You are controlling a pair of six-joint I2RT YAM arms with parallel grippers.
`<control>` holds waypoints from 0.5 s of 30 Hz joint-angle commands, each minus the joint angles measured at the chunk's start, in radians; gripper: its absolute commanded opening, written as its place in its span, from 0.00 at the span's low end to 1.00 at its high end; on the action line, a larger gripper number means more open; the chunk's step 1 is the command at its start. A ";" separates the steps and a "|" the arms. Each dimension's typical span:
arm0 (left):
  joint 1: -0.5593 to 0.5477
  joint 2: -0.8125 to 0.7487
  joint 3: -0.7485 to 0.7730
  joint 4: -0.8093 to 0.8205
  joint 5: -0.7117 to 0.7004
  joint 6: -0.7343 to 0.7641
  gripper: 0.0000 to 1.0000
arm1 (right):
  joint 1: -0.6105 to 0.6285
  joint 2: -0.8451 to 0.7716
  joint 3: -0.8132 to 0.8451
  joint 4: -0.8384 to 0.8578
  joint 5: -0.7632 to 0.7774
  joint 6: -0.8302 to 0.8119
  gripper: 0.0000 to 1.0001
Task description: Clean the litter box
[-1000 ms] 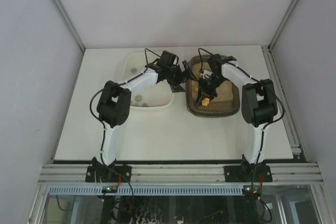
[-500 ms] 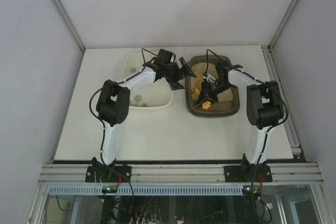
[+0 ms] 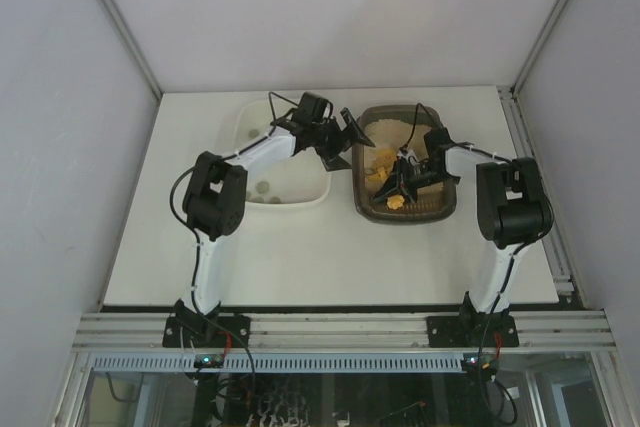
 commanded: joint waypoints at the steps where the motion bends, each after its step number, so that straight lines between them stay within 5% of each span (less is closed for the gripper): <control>1: 0.008 -0.022 0.009 0.039 0.038 0.012 1.00 | -0.023 -0.043 -0.016 0.069 0.004 0.012 0.00; 15: 0.007 -0.102 0.060 -0.178 -0.084 0.176 1.00 | -0.110 -0.194 -0.060 0.010 0.033 -0.046 0.00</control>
